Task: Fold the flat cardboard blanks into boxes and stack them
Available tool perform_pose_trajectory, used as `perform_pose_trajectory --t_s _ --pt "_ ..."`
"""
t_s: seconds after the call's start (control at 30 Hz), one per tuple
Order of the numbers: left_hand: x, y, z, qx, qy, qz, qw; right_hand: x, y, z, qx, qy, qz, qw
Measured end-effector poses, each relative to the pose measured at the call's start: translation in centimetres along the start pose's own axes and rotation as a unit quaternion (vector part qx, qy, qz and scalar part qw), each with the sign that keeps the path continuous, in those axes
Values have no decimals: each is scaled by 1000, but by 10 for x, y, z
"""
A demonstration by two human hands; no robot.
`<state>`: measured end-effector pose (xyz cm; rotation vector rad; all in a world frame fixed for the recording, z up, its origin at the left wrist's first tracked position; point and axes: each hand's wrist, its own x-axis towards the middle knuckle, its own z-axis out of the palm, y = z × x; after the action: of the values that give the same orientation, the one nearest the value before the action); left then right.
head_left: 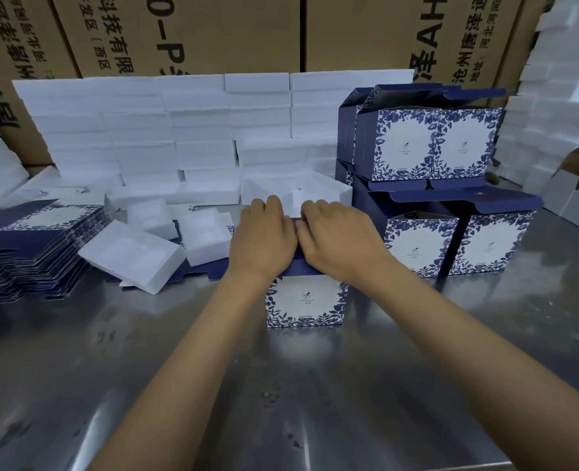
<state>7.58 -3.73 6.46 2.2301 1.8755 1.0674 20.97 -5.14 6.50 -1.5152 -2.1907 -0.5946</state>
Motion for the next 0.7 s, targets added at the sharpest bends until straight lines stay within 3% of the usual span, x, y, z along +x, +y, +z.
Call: perform_pose_trajectory --t_s 0.07,0.13,0.2,0.33,0.5,0.7 --pt "-17 -5 6 25 73 41 996 -21 -6 3 -22 25 -13 999" --pt "-33 -8 10 -42 111 74 990 -37 -6 7 37 32 9 999" --pt "-47 -11 15 -169 104 99 975 -46 -4 13 164 38 39 985" --pt "-61 -20 17 -369 49 58 926 -60 1 21 418 78 62 903" --pt "-63 -27 14 -414 -5 52 909 -66 1 26 535 62 130 832" --pt "-62 -33 8 -440 -35 22 897 -65 5 19 578 52 166 797"
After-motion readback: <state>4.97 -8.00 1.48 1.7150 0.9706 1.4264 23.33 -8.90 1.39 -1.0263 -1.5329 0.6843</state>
